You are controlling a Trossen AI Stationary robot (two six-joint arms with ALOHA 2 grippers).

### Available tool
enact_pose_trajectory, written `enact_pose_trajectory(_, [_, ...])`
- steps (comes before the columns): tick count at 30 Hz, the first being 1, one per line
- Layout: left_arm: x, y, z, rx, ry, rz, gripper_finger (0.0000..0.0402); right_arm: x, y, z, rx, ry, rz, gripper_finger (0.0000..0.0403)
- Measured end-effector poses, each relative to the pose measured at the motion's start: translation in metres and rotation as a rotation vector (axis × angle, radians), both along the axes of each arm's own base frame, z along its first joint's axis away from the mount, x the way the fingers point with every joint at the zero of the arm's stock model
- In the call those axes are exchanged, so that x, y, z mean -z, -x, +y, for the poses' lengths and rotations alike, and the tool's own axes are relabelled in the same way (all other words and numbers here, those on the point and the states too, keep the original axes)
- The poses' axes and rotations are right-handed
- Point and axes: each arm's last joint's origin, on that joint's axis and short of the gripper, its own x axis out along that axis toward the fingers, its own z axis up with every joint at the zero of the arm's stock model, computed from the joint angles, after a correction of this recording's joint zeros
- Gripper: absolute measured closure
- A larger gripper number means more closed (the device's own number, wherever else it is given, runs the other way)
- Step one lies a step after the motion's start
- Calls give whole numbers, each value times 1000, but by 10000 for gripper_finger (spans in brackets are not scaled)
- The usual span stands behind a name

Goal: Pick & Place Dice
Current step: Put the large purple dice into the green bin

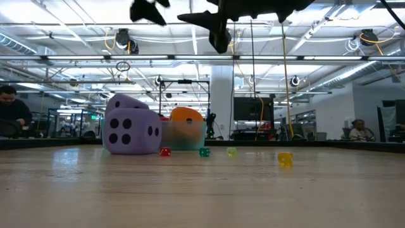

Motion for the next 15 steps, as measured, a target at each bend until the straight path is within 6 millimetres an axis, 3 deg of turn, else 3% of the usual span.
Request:
enact_pose_trajectory(7, [-38, 58, -5, -148, -31, -137, 135, 9, 2, 14, -7, 126, 64, 250])
enact_pose_trajectory(11, [-47, 79, -11, -188, -54, -159, 135, 15, 4, 30, 109, 340, 104, 244])
enact_pose_trajectory(15, [-54, 100, -16, -196, -46, -187, 135, 22, 1, 47, 171, 565, 89, 212])
